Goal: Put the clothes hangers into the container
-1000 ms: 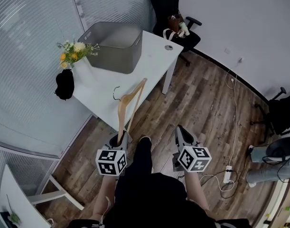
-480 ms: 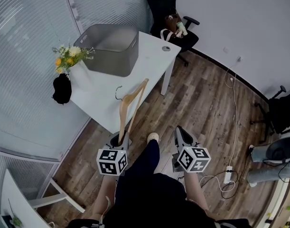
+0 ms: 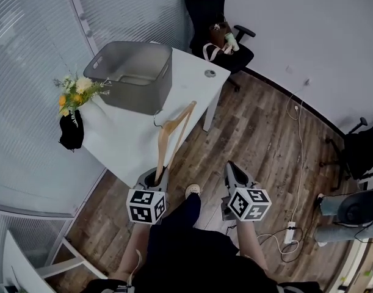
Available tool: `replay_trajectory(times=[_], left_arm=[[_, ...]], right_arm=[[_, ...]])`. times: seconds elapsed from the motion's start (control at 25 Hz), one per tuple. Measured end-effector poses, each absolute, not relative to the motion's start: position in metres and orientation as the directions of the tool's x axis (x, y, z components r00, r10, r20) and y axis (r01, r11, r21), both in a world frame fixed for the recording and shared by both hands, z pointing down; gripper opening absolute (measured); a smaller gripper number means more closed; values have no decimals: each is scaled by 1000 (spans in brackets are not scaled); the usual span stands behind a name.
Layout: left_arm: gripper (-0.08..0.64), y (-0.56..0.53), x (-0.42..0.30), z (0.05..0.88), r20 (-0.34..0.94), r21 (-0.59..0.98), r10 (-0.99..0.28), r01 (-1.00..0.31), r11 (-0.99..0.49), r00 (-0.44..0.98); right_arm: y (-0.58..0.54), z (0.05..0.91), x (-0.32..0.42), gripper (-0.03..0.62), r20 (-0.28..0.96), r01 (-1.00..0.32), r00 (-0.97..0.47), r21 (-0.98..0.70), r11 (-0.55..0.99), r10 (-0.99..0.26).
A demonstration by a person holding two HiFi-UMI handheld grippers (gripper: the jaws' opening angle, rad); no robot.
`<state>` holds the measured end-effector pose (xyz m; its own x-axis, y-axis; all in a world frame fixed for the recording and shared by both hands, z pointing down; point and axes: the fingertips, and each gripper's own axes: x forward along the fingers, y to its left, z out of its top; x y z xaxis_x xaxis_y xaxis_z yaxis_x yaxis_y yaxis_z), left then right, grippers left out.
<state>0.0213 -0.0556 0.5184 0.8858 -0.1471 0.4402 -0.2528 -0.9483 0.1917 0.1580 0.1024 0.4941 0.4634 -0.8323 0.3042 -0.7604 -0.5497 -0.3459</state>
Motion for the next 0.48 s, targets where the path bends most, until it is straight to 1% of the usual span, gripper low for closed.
replay_trajectory(times=[0.2, 0.48], left_arm=[[29, -73, 62, 510, 435, 189, -133, -234, -954, 891], [29, -99, 100, 503, 437, 193, -127, -231, -953, 890]], right_arm=[[85, 490, 195, 29, 310, -755, 468, -347, -557, -827], [54, 482, 230, 29, 311, -763, 457, -344, -547, -833]])
